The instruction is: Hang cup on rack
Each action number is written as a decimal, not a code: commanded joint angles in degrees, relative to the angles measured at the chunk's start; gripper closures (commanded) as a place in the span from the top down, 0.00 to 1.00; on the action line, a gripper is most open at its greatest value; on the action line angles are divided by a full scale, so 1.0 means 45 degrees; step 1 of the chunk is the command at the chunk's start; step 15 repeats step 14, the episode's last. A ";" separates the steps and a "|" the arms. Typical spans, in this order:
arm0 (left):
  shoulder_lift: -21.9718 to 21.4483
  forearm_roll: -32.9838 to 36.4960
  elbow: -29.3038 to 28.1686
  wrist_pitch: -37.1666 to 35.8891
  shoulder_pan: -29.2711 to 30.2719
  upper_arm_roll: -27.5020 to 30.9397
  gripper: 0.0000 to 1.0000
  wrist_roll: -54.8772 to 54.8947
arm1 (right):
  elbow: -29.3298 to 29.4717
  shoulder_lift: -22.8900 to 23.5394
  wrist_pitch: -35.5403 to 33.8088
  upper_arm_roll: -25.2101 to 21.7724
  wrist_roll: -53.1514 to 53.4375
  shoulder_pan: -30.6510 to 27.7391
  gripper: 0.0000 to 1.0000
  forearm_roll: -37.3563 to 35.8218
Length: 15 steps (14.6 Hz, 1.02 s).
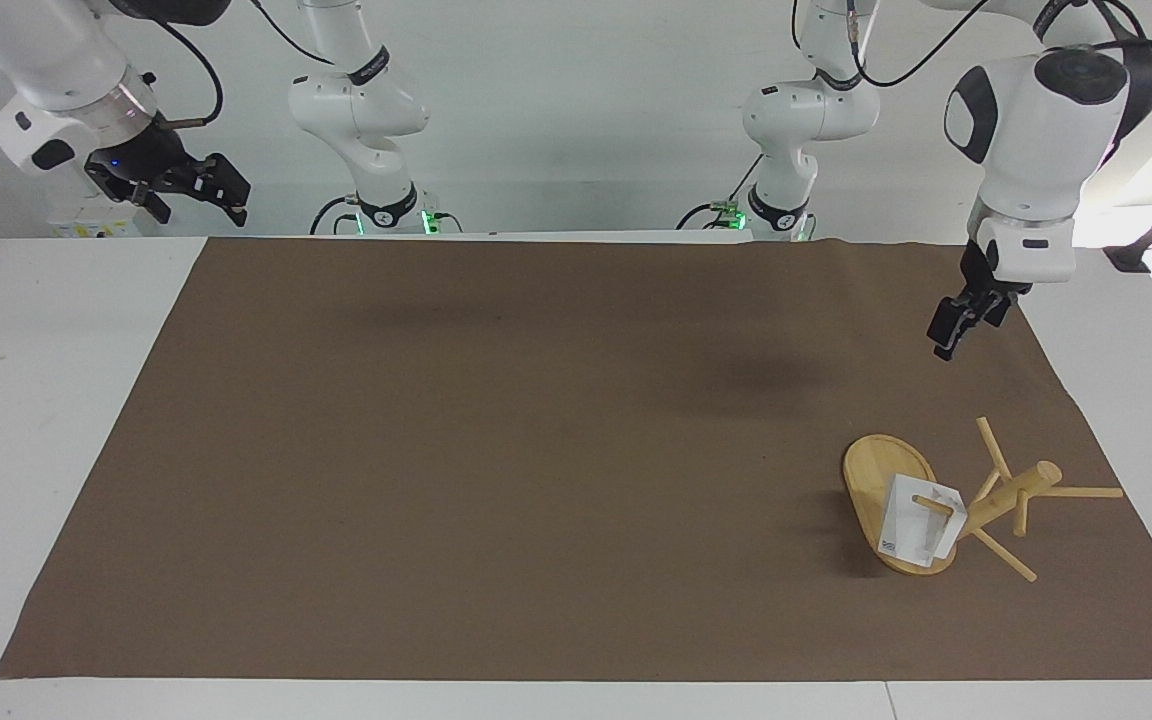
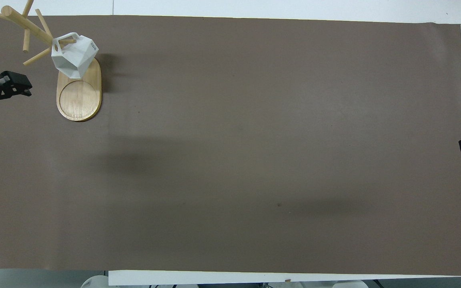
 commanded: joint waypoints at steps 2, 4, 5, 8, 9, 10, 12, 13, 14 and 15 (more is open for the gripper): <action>0.0804 -0.0812 0.2645 -0.3482 -0.0045 0.0197 1.00 0.4264 | -0.0843 -0.0430 0.0912 -0.0417 0.0228 0.0232 1.00 -0.0102; 0.0768 -0.0852 0.2768 -0.4094 0.0033 0.0216 1.00 0.6380 | -0.0804 -0.0430 0.0934 -0.0436 0.0228 0.0213 1.00 -0.0102; 0.0748 -0.0852 0.2768 -0.4095 0.0072 0.0216 1.00 0.6755 | -0.0785 -0.0430 0.0876 -0.0436 0.0228 0.0213 1.00 -0.0121; 0.0748 -0.0852 0.2768 -0.3881 0.0091 0.0236 1.00 0.6797 | -0.0765 -0.0352 0.0914 -0.0397 0.0130 0.0076 1.00 -0.0083; 0.0729 -0.0852 0.2748 -0.3823 0.0091 0.0236 1.00 0.6817 | -0.0784 -0.0371 0.0856 -0.0397 0.0111 0.0115 1.00 -0.0083; 0.0729 -0.0852 0.2748 -0.3822 0.0111 0.0236 1.00 0.6818 | -0.0804 -0.0372 0.0798 -0.0397 0.0091 0.0115 1.00 -0.0083; 0.0748 -0.0852 0.2768 -0.3803 0.0111 0.0236 1.00 0.6701 | -0.0804 -0.0372 0.0797 -0.0397 0.0091 0.0115 1.00 -0.0083; 0.0729 -0.0852 0.2787 -0.3764 0.0111 0.0236 1.00 0.6681 | -0.0804 -0.0372 0.0797 -0.0397 0.0091 0.0115 1.00 -0.0083; 0.0690 -0.0852 0.2787 -0.3744 0.0111 0.0255 1.00 0.6681 | -0.0804 -0.0372 0.0797 -0.0397 0.0091 0.0115 1.00 -0.0083; 0.0690 -0.0852 0.2787 -0.3744 0.0111 0.0255 1.00 0.6681 | -0.0804 -0.0372 0.0797 -0.0397 0.0091 0.0115 1.00 -0.0083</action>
